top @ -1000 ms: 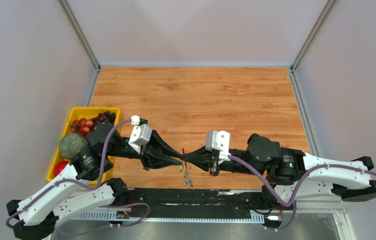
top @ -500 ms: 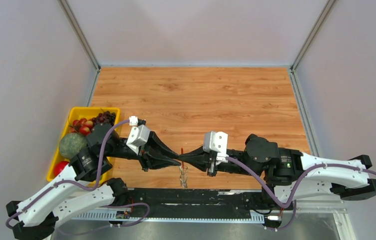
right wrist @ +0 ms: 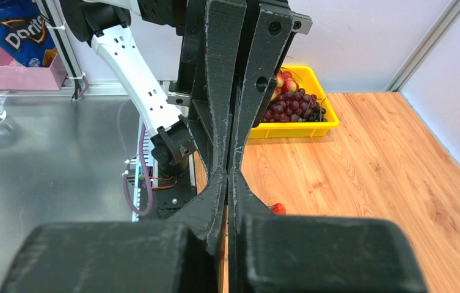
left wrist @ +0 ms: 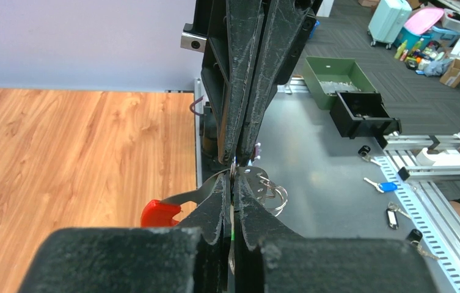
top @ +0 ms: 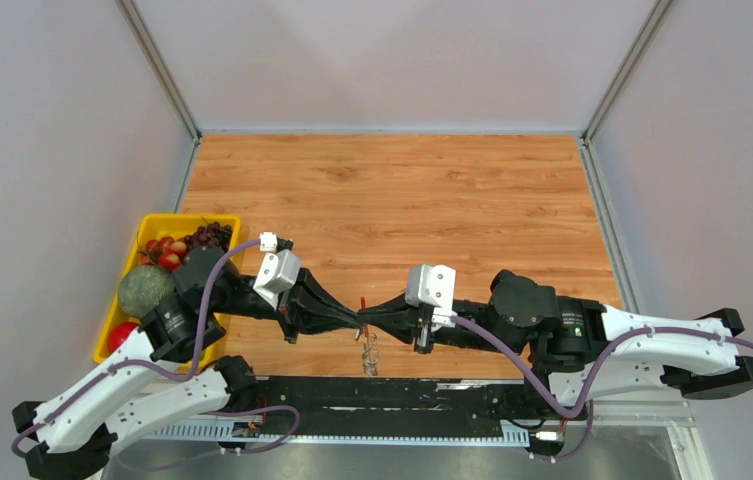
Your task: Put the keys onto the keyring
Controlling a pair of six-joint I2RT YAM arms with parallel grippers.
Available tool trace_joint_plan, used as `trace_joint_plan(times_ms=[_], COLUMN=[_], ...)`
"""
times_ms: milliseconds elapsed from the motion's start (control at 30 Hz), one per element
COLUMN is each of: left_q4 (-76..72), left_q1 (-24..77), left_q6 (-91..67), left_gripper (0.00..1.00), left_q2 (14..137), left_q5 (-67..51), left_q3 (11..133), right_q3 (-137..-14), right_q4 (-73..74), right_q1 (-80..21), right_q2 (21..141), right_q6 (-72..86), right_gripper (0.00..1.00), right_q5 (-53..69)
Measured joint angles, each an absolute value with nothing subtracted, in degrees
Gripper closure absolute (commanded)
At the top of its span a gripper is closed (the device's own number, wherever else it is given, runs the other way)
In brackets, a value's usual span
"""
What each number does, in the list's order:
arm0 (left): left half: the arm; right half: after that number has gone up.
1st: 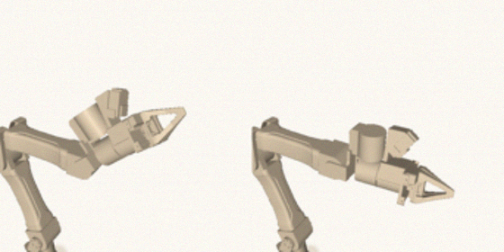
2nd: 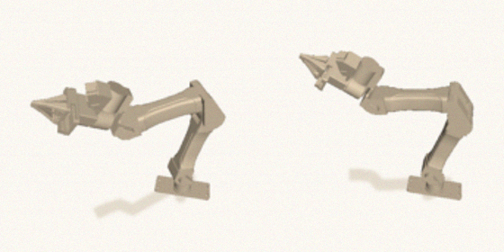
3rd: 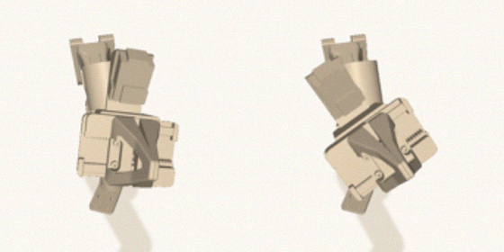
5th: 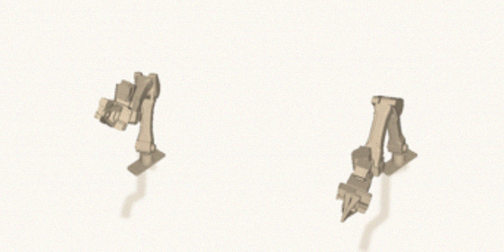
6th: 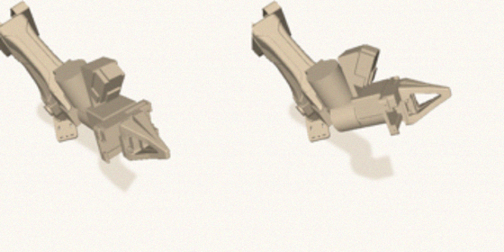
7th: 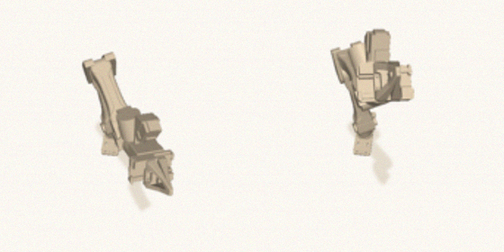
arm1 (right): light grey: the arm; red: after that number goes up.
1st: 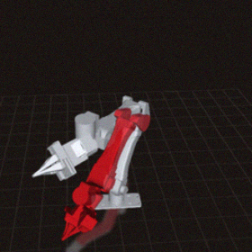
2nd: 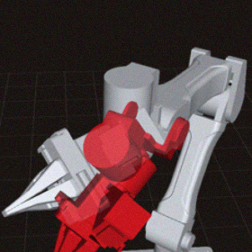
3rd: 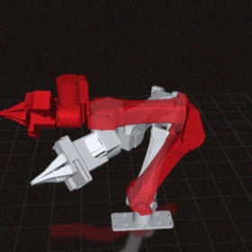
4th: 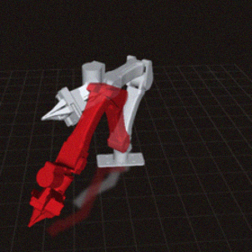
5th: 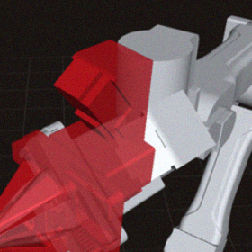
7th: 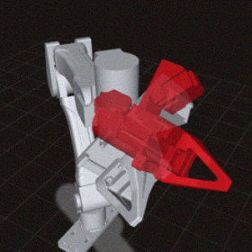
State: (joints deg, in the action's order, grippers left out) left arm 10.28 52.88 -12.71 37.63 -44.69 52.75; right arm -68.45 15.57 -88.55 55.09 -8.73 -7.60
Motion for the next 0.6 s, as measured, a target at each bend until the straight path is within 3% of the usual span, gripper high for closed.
trace_joint_plan(times_ms=[33, 133, 233, 367, 600], left_q4=[10.3, 10.6, 12.8, 17.5, 25.2], left_q1=[52.9, 52.9, 52.9, 52.9, 52.9], left_q6=[-12.7, -12.5, -11.7, -9.9, -6.5], left_gripper=[1.00, 1.00, 1.00, 1.00, 1.00], left_q2=[37.7, 38.2, 39.2, 41.6, 46.2], left_q5=[-44.7, -44.8, -44.7, -44.7, -45.3], left_q3=[52.8, 52.9, 53.4, 54.6, 56.3], right_q3=[-68.4, -68.9, -70.3, -74.1, -83.0], right_q4=[15.6, 16.9, 19.4, 24.3, 36.9], right_q1=[-88.6, -88.8, -88.8, -88.8, -88.8], right_q2=[55.1, 55.1, 55.1, 55.1, 59.3], right_q6=[-8.7, -8.4, -7.3, -5.3, -0.2], right_gripper=[0.99, 0.81, 0.72, 0.66, 0.68], right_q5=[-7.7, -8.5, -9.2, -10.9, -11.9])
